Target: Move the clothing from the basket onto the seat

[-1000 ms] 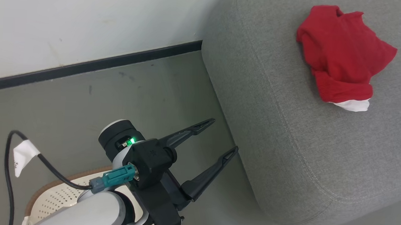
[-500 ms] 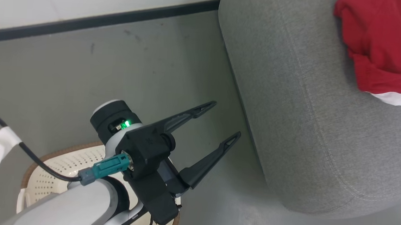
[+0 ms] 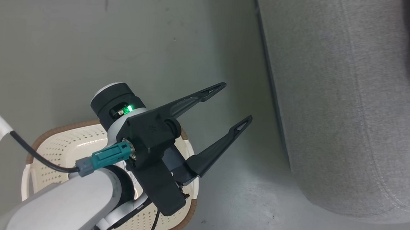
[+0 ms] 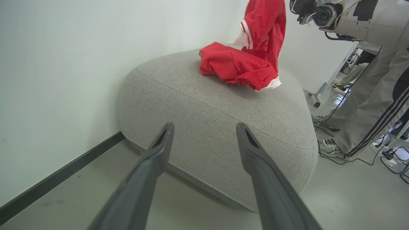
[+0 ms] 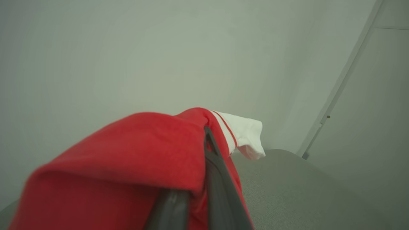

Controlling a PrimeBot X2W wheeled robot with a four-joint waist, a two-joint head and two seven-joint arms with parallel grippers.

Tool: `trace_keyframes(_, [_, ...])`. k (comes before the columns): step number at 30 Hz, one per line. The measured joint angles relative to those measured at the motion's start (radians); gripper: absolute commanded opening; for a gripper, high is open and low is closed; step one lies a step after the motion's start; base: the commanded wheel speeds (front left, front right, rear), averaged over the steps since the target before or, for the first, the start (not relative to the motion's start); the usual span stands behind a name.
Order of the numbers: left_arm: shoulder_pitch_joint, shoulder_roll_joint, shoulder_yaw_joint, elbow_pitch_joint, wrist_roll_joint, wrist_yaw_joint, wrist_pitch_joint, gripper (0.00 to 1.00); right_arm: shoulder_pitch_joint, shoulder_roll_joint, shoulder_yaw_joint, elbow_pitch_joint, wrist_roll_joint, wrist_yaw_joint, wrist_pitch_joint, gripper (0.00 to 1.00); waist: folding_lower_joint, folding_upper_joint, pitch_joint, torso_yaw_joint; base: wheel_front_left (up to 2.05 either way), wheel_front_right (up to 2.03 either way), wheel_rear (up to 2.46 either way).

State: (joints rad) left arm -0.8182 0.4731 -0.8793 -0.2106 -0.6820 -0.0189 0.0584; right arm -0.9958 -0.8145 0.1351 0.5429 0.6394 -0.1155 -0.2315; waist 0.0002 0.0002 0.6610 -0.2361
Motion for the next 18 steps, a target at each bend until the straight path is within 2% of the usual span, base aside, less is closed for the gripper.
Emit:
trace_keyframes(4, [-0.001, -0.004, 0.007, 0.01, -0.002, -0.008, -0.017, 1.0, 0.003, 0.026, 0.031, 0.052, -0.022, 0.0, 0.015, 0.0, -0.0002, -0.0001, 0.019, 0.027, 0.0, 0.0, 0.0])
trace_keyframes(9, [-0.001, -0.002, 0.014, 0.027, -0.003, -0.009, -0.031, 1.0, 0.002, 0.089, 0.093, 0.109, -0.047, -0.005, 0.05, 0.0, -0.0001, 0.0, 0.033, 0.051, 0.0, 0.0, 0.0])
trace_keyframes(14, [-0.002, -0.014, 0.014, 0.059, -0.007, -0.019, -0.052, 1.0, 0.007, 0.107, 0.131, 0.187, -0.063, -0.005, 0.108, 0.0, -0.0002, 0.0, 0.024, 0.068, 0.0, 0.0, 0.0])
trace_keyframes(17, [-0.001, -0.018, 0.015, 0.074, -0.01, -0.026, -0.062, 1.0, 0.006, 0.112, 0.16, 0.218, -0.07, 0.013, 0.143, 0.0, -0.0003, -0.0001, 0.011, 0.074, 0.0, 0.0, 0.0])
trace_keyframes(18, [-0.001, -0.018, 0.015, 0.079, -0.011, -0.026, -0.062, 1.0, 0.005, 0.116, 0.167, 0.233, -0.07, 0.02, 0.159, 0.04, -0.0003, -0.0001, 0.006, 0.076, 0.0, 0.0, 0.0])
